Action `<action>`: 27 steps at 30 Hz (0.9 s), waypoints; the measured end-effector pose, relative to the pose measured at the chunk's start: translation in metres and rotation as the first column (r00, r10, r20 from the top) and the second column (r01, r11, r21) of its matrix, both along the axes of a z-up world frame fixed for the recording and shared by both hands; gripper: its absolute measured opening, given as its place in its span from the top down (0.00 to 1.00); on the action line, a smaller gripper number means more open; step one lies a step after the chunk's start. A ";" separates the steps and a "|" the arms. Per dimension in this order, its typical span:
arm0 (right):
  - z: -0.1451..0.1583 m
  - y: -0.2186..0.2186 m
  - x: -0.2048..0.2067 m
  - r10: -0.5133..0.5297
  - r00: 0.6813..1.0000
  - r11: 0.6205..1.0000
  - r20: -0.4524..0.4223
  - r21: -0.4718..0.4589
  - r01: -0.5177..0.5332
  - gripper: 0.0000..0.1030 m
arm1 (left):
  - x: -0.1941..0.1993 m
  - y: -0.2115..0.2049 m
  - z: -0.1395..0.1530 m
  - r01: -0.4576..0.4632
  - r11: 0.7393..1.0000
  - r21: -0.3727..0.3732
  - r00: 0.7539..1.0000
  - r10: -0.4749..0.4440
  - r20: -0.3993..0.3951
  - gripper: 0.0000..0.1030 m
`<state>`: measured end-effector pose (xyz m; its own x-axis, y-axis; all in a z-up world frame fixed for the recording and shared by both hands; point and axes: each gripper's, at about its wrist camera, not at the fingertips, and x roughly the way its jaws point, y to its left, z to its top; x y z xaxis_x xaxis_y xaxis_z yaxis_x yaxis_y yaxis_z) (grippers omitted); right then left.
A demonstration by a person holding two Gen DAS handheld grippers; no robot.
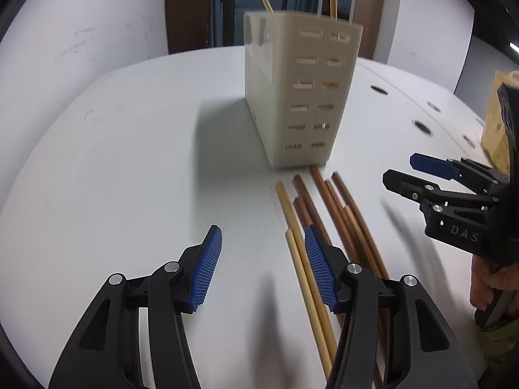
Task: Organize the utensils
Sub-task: 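Move the open left gripper back down to the chopsticks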
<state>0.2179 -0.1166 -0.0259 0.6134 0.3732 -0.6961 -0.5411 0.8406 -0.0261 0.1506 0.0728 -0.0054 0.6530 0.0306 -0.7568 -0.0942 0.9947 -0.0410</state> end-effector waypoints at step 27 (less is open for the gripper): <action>-0.030 0.022 0.008 -0.014 0.997 0.994 -0.074 -0.110 0.006 0.42 | 0.012 -0.012 -0.035 0.023 0.996 0.089 0.995 -0.014 -0.101 0.44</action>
<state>0.2258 -0.0947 -0.0560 0.5613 0.2859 -0.7766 -0.5366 0.8402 -0.0785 0.1631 0.0603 -0.0403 0.5753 0.0900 -0.8130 -0.0744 0.9956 0.0575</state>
